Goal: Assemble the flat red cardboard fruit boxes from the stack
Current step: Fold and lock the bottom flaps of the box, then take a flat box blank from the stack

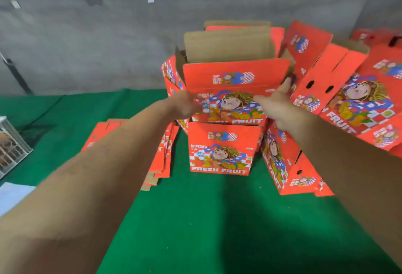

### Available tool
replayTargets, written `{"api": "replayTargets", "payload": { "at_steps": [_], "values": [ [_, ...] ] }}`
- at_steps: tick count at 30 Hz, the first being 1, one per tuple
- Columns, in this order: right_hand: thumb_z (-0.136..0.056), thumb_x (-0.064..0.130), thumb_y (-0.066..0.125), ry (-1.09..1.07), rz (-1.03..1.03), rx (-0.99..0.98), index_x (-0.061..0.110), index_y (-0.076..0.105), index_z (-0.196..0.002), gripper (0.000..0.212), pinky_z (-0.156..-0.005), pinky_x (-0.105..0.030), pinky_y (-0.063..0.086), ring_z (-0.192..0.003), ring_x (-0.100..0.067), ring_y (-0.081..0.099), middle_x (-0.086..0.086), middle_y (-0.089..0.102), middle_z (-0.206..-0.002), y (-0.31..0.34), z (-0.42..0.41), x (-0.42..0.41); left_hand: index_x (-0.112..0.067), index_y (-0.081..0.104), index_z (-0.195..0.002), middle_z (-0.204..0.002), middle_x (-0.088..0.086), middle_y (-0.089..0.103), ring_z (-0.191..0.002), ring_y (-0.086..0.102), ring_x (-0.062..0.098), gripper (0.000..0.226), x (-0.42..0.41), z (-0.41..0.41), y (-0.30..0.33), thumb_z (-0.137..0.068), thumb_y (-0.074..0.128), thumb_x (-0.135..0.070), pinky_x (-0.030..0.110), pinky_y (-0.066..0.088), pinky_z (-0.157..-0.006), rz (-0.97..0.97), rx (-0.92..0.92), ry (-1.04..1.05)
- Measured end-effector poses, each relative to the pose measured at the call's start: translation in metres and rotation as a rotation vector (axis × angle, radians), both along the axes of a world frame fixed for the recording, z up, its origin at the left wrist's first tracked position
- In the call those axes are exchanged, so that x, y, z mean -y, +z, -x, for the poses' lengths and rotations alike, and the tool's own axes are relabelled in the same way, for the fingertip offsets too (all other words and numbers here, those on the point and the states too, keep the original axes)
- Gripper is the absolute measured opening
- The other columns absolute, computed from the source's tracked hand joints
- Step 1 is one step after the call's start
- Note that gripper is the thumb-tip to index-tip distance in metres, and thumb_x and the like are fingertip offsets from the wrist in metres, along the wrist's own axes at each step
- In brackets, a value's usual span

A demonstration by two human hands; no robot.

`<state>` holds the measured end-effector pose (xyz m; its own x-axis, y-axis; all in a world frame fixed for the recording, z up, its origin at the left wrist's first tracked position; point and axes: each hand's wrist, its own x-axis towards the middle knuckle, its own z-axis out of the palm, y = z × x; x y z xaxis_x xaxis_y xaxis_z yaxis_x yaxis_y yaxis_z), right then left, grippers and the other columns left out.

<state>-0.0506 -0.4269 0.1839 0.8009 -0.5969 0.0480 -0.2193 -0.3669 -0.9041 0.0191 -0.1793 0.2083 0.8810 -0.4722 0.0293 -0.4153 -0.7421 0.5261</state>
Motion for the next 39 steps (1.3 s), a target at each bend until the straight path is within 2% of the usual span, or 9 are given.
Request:
{"api": "replayTargets", "payload": {
  "at_steps": [4, 9, 15, 18, 21, 25, 30, 34, 39],
  "values": [
    [-0.094, 0.022, 0.065, -0.039, -0.055, 0.118, 0.02, 0.008, -0.158, 0.085, -0.115, -0.043, 0.04, -0.136, -0.032, 0.046, -0.014, 0.038, -0.154, -0.014, 0.004, -0.012, -0.017, 0.073, -0.108, -0.099, 0.007, 0.072, -0.085, 0.062, 0.022, 0.019, 0.008, 0.006, -0.018, -0.098, 0.057, -0.015, 0.029, 0.044, -0.073, 0.199, 0.12, 0.099],
    [-0.092, 0.013, 0.061, 0.036, -0.097, 0.158, 0.02, 0.048, -0.117, 0.029, -0.08, -0.038, 0.05, -0.09, -0.028, 0.062, -0.015, 0.063, -0.109, -0.036, 0.006, -0.034, -0.016, 0.073, -0.1, -0.082, -0.007, 0.067, -0.078, 0.059, 0.013, 0.02, 0.009, 0.013, -0.047, -0.104, 0.058, -0.027, 0.028, 0.047, -0.075, 0.426, 0.025, 0.153],
    [-0.096, 0.014, 0.062, 0.227, 0.015, 0.136, 0.018, 0.058, -0.111, 0.016, -0.066, -0.029, 0.047, -0.078, -0.009, 0.057, 0.013, 0.056, -0.093, -0.059, -0.006, -0.092, -0.022, 0.063, -0.088, -0.072, -0.011, 0.062, -0.063, 0.054, 0.003, 0.02, 0.031, 0.037, -0.069, -0.103, 0.056, -0.01, 0.02, 0.042, -0.061, 0.819, -0.235, 0.229],
    [-0.093, 0.014, 0.065, 0.168, 0.006, 0.226, 0.017, 0.059, -0.104, 0.013, -0.065, -0.025, 0.044, -0.078, -0.003, 0.056, 0.009, 0.058, -0.094, -0.062, -0.007, -0.099, -0.015, 0.061, -0.106, -0.09, -0.005, 0.067, -0.078, 0.06, 0.006, 0.004, 0.027, 0.045, -0.074, -0.102, 0.061, -0.014, 0.025, 0.049, -0.076, 0.948, -0.24, 0.296],
    [-0.082, 0.024, 0.075, -0.15, 0.061, 0.446, 0.017, 0.049, -0.11, 0.039, -0.088, -0.016, 0.038, -0.102, 0.002, 0.049, 0.0, 0.043, -0.116, -0.068, -0.001, -0.086, -0.017, 0.041, -0.117, -0.1, 0.002, 0.059, -0.087, 0.059, 0.014, 0.034, 0.013, 0.04, -0.08, -0.097, 0.068, -0.014, 0.029, 0.051, -0.083, 1.064, -0.223, 0.42],
    [-0.07, 0.053, 0.084, -0.405, -0.019, 0.399, 0.012, 0.028, -0.153, 0.108, -0.121, -0.048, 0.025, -0.143, -0.04, 0.029, -0.015, 0.027, -0.153, -0.063, -0.011, -0.071, -0.015, 0.017, -0.158, -0.148, 0.012, 0.047, -0.134, 0.052, 0.026, 0.087, -0.004, 0.018, -0.076, -0.093, 0.075, -0.016, 0.045, 0.042, -0.115, 1.035, -0.217, 0.492],
    [-0.072, 0.065, 0.08, -0.266, 0.085, 0.434, 0.012, 0.03, -0.156, 0.111, -0.118, -0.034, 0.033, -0.14, -0.027, 0.048, -0.006, 0.049, -0.15, -0.063, -0.019, -0.053, -0.013, 0.055, -0.139, -0.126, 0.002, 0.067, -0.117, 0.064, 0.019, 0.039, -0.006, 0.001, -0.07, -0.103, 0.062, -0.027, 0.048, 0.049, -0.107, 0.925, -0.019, 0.356],
    [-0.066, 0.084, 0.067, -0.387, 0.192, 0.383, 0.008, 0.046, -0.14, 0.108, -0.108, -0.05, 0.043, -0.126, -0.034, 0.055, -0.012, 0.058, -0.136, -0.053, -0.031, -0.047, -0.014, 0.055, -0.128, -0.12, 0.01, 0.065, -0.11, 0.065, 0.024, 0.04, -0.012, -0.033, -0.061, -0.101, 0.058, -0.044, 0.049, 0.052, -0.1, 0.912, 0.097, 0.409],
    [-0.069, 0.082, 0.071, -0.33, 0.013, 0.151, 0.008, 0.039, -0.145, 0.111, -0.118, -0.049, 0.036, -0.137, -0.036, 0.049, -0.014, 0.052, -0.146, -0.063, -0.052, -0.03, -0.02, 0.056, -0.126, -0.12, 0.008, 0.066, -0.104, 0.068, 0.026, 0.036, -0.01, -0.059, -0.054, -0.101, 0.059, -0.045, 0.048, 0.054, -0.094, 0.675, 0.096, 0.355]
  ]
}}
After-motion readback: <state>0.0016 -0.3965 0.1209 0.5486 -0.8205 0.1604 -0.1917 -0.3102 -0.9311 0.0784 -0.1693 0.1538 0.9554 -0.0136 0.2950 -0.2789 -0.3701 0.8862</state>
